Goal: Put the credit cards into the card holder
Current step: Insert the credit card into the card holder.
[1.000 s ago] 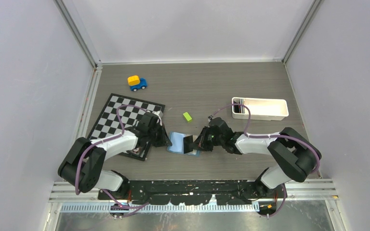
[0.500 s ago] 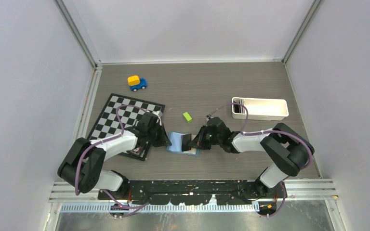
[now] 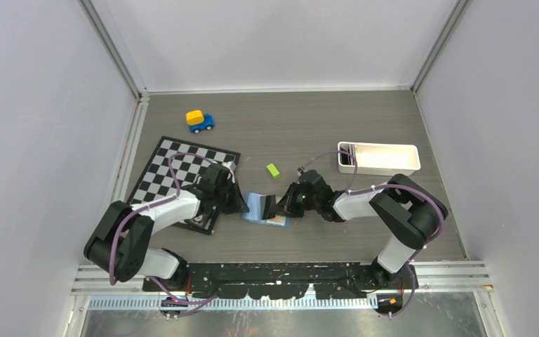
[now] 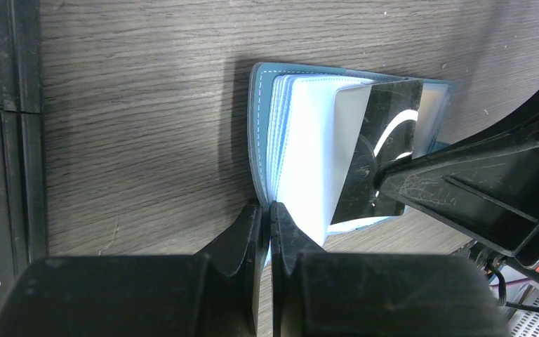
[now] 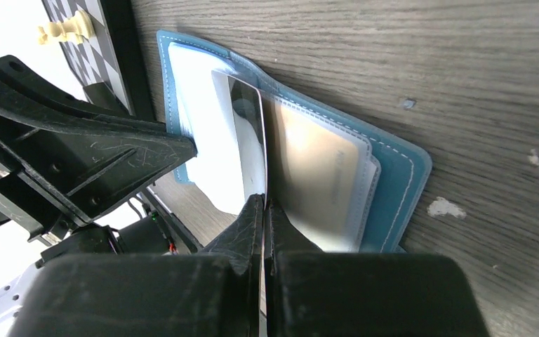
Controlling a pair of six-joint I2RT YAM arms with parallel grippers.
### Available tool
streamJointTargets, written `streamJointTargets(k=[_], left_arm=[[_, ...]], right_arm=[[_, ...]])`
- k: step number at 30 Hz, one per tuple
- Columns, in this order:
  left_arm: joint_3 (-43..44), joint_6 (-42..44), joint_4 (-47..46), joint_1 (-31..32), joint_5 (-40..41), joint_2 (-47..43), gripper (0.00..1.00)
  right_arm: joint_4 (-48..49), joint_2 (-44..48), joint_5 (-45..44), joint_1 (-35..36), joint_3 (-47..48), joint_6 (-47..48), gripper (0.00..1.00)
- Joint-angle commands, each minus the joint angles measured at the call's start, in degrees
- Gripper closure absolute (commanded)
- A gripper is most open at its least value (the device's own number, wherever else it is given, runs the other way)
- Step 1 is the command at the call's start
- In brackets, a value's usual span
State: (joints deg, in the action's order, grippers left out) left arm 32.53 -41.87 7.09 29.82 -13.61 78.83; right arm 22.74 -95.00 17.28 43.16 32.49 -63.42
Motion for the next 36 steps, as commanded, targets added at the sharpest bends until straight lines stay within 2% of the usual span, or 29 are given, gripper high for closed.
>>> streamJointTargets(k=[1, 5, 11, 20, 27, 36], left_arm=[[-0.59, 0.21, 0.04, 0.15, -0.26, -0.76, 0.96], [-0.57, 0.21, 0.03, 0.15, -0.28, -0.69, 0.96], [-0.56, 0.29, 0.18, 0.12, -0.18, -0.68, 0.97], [-0.51, 0.47, 0.71, 0.14, 0.09, -1.31, 0.97], [-0.56, 0.56, 0.6, 0.15, -0.01, -1.31, 0.97], [-0.82, 0.56, 0.0, 0.15, -0.77, -1.3, 0.97]], right_arm=[[-0.69, -2.46, -1.24, 0.56, 0.79, -0.74, 0.99], [-0.8, -2.66, -0.93, 0.78, 0.57, -1.5, 0.94], [-3.86, -2.26, -1.3, 1.35, 1.38, -1.63, 0.78], [-14.55, 2.89, -7.04, 2.89, 3.73, 1.02, 0.58], [-17.35, 2.52, -8.75, 4.23, 6.02, 2.76, 0.54], [-18.55, -0.59, -9.18, 6.31, 11.46, 5.52, 0.58]])
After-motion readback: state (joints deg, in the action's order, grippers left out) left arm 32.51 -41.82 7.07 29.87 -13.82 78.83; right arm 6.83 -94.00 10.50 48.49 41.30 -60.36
